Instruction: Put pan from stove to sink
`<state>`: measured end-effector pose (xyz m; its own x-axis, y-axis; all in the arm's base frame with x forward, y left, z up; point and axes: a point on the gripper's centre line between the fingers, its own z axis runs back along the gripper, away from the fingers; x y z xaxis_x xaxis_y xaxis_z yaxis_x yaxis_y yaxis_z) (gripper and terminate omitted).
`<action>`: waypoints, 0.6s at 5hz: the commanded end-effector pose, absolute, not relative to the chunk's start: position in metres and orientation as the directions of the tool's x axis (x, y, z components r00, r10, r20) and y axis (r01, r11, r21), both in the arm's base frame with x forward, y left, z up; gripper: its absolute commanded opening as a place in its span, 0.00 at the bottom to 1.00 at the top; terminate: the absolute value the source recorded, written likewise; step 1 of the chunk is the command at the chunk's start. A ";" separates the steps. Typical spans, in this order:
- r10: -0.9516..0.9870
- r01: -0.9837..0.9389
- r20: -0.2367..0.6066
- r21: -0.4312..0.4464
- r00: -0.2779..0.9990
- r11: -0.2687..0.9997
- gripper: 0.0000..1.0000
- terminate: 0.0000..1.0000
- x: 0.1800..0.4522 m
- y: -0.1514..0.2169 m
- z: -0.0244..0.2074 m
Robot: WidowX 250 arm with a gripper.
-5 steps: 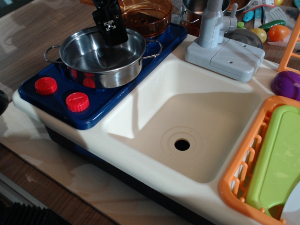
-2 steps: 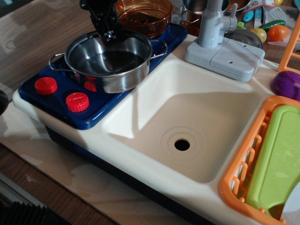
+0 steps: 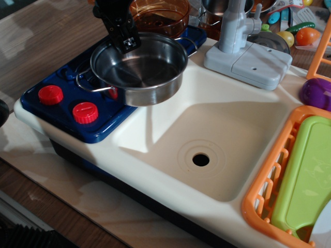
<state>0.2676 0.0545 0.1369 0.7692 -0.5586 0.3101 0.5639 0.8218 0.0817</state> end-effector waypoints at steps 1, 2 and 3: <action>-0.528 0.520 0.311 0.117 0.790 0.846 0.00 0.00 0.275 0.025 0.155; -0.523 0.501 0.299 0.155 0.798 0.852 0.00 0.00 0.278 0.011 0.155; -0.509 0.488 0.309 0.147 0.803 0.860 1.00 0.00 0.278 0.007 0.153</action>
